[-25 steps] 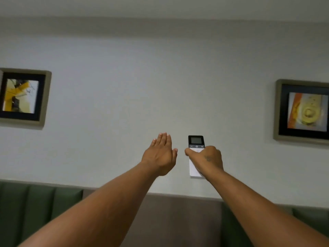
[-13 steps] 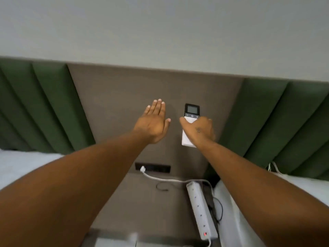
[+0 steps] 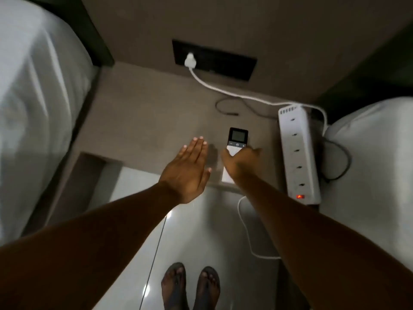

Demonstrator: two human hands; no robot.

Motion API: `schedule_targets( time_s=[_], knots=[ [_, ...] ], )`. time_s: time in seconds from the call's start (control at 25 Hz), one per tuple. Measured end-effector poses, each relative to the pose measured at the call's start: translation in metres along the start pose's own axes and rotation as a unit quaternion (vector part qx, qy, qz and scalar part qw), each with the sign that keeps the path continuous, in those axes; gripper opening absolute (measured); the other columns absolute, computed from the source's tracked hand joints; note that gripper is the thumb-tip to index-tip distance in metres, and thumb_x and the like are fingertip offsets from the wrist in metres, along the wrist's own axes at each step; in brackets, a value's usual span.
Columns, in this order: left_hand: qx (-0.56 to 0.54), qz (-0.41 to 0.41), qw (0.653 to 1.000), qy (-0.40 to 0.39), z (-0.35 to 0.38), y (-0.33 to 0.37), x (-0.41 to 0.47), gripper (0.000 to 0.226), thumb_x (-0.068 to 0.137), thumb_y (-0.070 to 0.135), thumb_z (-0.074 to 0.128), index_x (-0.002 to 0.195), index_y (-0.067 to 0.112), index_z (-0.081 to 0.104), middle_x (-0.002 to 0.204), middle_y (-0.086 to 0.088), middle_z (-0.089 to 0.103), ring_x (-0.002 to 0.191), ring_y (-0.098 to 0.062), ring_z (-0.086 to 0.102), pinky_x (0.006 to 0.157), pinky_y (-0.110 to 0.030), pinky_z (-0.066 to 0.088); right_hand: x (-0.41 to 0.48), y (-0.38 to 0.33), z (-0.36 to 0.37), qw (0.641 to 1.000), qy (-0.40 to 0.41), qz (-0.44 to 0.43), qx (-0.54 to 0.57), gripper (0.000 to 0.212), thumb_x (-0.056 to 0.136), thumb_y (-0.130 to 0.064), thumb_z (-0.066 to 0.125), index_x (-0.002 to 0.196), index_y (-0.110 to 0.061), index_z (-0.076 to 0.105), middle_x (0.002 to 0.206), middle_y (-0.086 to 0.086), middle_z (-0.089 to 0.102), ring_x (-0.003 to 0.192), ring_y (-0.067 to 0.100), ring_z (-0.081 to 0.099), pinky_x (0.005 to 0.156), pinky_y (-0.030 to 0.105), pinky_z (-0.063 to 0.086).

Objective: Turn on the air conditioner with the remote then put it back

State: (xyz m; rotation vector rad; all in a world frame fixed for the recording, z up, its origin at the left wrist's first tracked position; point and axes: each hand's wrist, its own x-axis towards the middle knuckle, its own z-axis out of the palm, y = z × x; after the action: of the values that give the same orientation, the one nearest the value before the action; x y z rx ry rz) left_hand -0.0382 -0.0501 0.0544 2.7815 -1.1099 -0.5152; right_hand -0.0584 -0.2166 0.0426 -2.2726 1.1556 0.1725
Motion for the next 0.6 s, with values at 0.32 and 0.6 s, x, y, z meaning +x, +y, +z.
schedule_targets(
  time_s=[0.32, 0.6],
  knots=[
    [-0.019, -0.025, 0.999, -0.017, 0.081, -0.013, 0.05, 0.069, 0.1, 0.045, 0.013, 0.152, 0.003, -0.002, 0.162, -0.017, -0.003, 0.148, -0.027, -0.006, 0.12, -0.041, 0.002, 0.045, 0.039, 0.065, 0.994, 0.048, -0.072, -0.059, 0.081, 0.085, -0.049, 0.058, 0.133, 0.014, 0.042, 0.128, 0.028, 0.053, 0.11, 0.039, 0.056, 0.092, 0.04, 0.048],
    [-0.007, -0.05, 0.998, -0.043, 0.077, -0.014, 0.07, 0.068, 0.102, 0.043, 0.014, 0.152, 0.002, -0.005, 0.162, -0.017, -0.007, 0.148, -0.027, -0.009, 0.119, -0.039, -0.002, 0.047, 0.039, 0.066, 0.996, 0.026, -0.057, -0.056, 0.09, 0.087, -0.053, 0.054, 0.145, 0.01, 0.025, 0.136, 0.021, 0.042, 0.109, 0.037, 0.06, 0.089, 0.04, 0.05]
  ],
)
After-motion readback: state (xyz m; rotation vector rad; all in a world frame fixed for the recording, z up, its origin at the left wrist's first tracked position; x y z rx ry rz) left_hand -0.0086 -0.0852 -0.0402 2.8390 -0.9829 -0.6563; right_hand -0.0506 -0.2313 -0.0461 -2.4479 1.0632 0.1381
